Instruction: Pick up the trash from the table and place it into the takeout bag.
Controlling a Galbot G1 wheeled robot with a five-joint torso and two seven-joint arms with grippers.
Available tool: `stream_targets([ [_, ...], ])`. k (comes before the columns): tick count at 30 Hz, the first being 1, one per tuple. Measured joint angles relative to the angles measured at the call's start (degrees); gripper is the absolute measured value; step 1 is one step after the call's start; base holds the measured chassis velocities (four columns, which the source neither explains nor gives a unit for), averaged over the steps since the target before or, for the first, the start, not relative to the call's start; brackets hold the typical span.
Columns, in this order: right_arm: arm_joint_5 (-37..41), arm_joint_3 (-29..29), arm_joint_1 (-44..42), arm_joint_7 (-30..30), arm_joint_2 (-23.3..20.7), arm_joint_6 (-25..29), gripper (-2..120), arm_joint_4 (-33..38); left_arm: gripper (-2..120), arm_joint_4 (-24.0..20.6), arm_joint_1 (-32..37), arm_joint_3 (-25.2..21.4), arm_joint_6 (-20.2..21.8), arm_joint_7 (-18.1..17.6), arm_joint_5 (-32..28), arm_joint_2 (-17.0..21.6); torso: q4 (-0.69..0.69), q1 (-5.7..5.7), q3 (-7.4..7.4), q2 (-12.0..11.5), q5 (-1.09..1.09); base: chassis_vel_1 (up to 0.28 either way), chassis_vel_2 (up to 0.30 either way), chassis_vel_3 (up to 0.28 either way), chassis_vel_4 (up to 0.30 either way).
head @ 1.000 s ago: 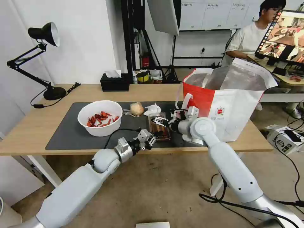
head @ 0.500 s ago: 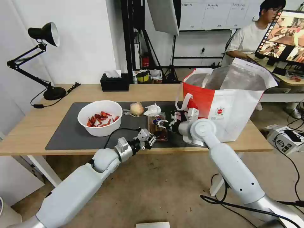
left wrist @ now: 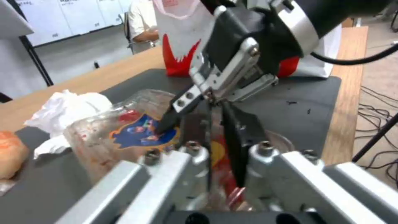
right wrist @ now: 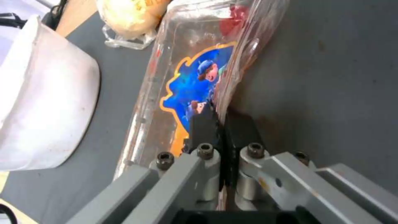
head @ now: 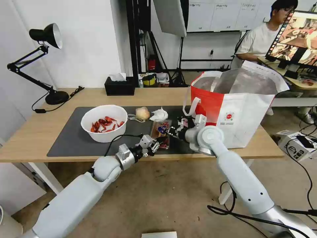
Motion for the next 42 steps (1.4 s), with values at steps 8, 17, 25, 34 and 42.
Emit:
stream_targets([
  [8, -0.1, 0.4, -0.5, -0.1, -0.1, 0.0, 0, 0.3, 51, -1.9, 1.7, -2.5, 0.1, -0.2, -1.3, 1.2, 0.01, 0.00, 0.00, 0.0, 0.00, 0.000, 0.000, 0.000, 0.000],
  [17, -0.2, 1.3, -0.7, -1.1, -0.2, 0.0, 0, 1.0, 79, -5.5, 6.9, -8.6, 0.2, -0.2, -2.5, 4.3, -0.01, 0.00, 0.01, 0.0, -0.01, 0.000, 0.000, 0.000, 0.000],
  [25, -1.2, 2.9, -1.0, -4.2, -0.5, 0.0, 0, 2.6, 100, -9.9, 14.8, -15.6, -0.9, -0.4, -3.8, 7.6, -0.01, 0.00, 0.01, 0.0, -0.01, 0.000, 0.000, 0.000, 0.000],
  [34, -2.3, 4.1, -0.9, -8.0, -1.5, 1.0, 0, 5.4, 100, -13.2, 23.7, -23.8, -2.0, -0.4, -3.7, 7.4, -0.01, 0.00, 0.01, 0.0, 0.00, 0.000, 0.000, 0.000, 0.000],
  [42, -2.4, 6.4, -0.2, -14.1, -3.1, 4.7, 0, 10.1, 100, -15.2, 30.1, -30.3, -3.1, -0.4, -3.7, 6.6, -0.01, 0.00, 0.00, 0.0, 0.00, 0.000, 0.000, 0.000, 0.000],
])
